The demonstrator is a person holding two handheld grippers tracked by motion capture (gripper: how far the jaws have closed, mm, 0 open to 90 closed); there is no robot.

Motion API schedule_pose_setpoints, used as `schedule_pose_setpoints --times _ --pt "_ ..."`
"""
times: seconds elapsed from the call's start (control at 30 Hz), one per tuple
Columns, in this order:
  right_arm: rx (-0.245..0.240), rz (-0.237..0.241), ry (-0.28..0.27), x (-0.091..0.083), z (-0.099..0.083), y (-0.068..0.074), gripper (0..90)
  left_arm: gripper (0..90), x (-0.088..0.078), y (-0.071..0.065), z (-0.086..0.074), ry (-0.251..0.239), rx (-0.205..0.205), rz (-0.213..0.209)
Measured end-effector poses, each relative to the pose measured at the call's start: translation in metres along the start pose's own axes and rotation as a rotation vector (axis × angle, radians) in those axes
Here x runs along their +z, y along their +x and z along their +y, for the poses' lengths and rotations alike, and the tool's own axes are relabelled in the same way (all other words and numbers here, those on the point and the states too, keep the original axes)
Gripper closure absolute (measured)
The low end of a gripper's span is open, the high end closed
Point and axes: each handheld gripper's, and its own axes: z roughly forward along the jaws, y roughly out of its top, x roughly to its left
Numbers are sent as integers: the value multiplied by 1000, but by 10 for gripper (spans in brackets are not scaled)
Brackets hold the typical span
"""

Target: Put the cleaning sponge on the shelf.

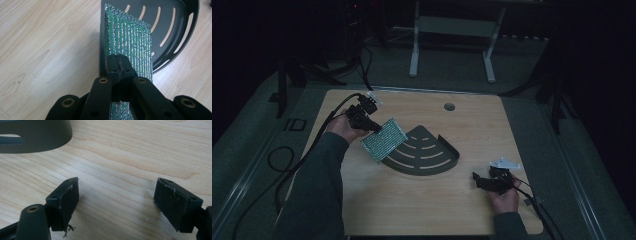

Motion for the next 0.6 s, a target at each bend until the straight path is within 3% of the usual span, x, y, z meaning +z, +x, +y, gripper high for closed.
schedule_pose_setpoints --times 0.6 --pt "0 0 0 0 0 0 198 900 13 -2 14 6 7 4"
